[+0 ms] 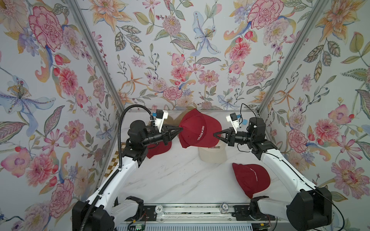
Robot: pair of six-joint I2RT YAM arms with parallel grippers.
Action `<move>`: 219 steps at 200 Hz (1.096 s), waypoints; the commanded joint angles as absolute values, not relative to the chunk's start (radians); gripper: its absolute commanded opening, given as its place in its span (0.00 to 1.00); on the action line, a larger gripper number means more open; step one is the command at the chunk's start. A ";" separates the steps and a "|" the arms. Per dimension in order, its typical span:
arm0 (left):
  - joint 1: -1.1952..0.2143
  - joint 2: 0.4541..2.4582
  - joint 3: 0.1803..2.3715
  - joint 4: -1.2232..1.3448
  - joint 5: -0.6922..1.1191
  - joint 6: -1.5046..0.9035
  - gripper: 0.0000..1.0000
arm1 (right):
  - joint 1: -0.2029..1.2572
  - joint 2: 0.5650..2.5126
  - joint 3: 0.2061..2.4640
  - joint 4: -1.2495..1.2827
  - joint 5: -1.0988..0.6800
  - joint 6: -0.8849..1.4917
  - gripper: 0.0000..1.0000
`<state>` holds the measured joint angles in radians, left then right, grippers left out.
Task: Stack the baseball caps by color
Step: Place the baseball cap at the center of the board.
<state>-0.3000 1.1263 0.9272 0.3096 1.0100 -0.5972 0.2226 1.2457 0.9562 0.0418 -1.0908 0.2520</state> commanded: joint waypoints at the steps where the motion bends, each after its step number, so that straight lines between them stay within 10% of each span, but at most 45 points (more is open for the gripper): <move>1: -0.296 1.101 0.942 0.408 1.009 -0.623 0.00 | 0.224 1.256 0.923 0.046 -1.023 0.264 0.00; 41: -0.296 1.097 0.986 0.292 0.992 -0.588 0.00 | 0.218 1.258 0.930 0.010 -0.953 0.256 0.16; 142: -0.300 1.259 1.352 -0.538 0.808 -0.204 0.00 | 0.356 1.184 1.074 -0.238 -0.655 0.032 1.00; 219: -0.426 1.417 1.666 -0.940 0.552 -0.075 0.00 | 0.632 1.193 1.088 -0.032 -0.438 -0.238 0.99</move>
<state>-0.3706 1.3884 1.5887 -0.7982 0.6613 -0.1310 0.5686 1.1633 1.0763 -0.1211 -0.5419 -0.1135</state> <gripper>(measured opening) 0.105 0.988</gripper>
